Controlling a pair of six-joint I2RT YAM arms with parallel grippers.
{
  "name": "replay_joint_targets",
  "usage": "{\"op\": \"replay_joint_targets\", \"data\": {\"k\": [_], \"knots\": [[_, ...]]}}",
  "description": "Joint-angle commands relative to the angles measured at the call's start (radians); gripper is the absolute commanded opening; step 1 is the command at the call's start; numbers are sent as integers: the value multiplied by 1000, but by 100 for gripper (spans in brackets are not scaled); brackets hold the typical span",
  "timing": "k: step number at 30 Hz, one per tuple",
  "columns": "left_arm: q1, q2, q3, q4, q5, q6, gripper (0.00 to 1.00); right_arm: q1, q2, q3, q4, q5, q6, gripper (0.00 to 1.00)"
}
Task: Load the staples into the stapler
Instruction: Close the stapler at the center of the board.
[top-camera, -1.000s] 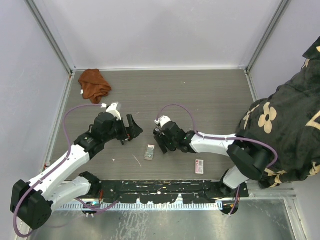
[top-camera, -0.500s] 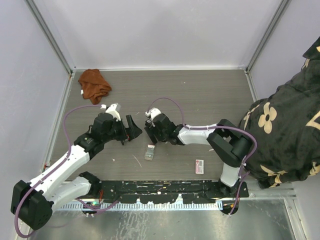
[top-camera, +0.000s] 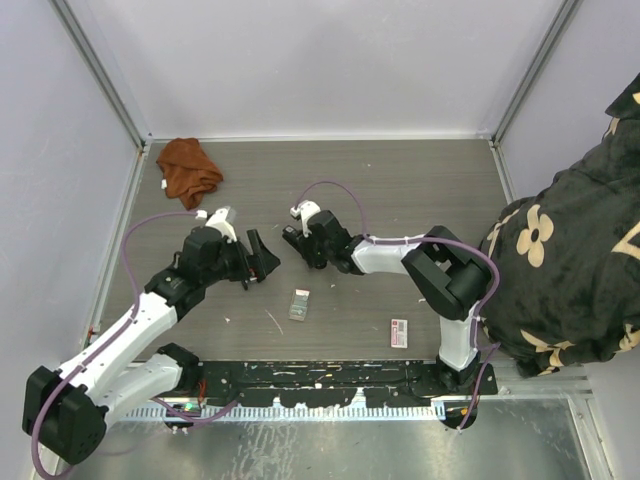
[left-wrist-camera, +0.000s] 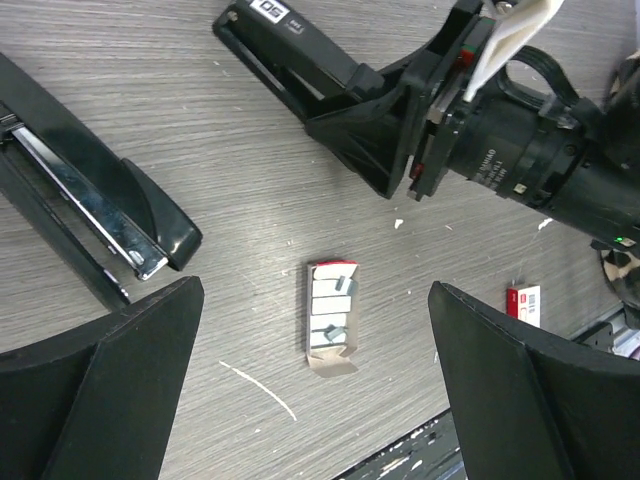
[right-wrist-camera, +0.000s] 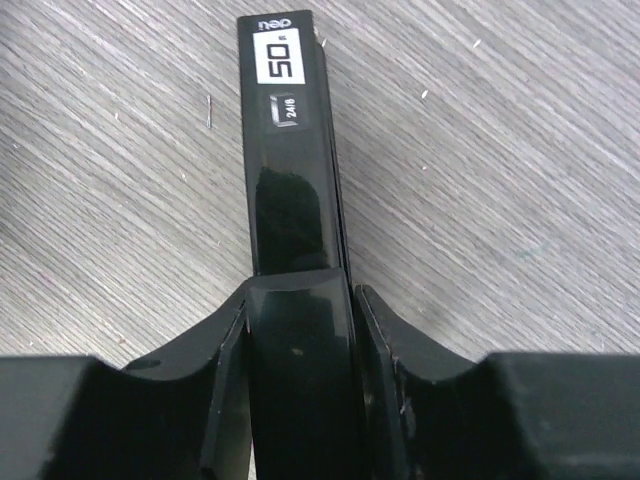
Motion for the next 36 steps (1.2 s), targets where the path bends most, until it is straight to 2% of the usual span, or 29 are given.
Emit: {"op": "replay_joint_targets", "data": {"k": [1, 6, 7, 21, 28, 36], "knots": [[30, 10, -7, 83, 21, -13, 98, -6, 3, -25, 61, -43, -19, 30], [52, 83, 5, 173, 49, -31, 98, -6, -44, -118, 175, -83, 1, 3], [54, 97, 9, 188, 51, -32, 98, -6, -57, -140, 201, -87, 8, 1], [70, 323, 88, 351, 121, -71, 98, -5, -296, -487, 692, -144, 78, 1], [70, 443, 112, 405, 196, -102, 97, 0, -360, -549, 780, -155, 94, 1], [70, 539, 122, 519, 271, -199, 95, 17, -397, -570, 799, -167, 94, 1]]}}
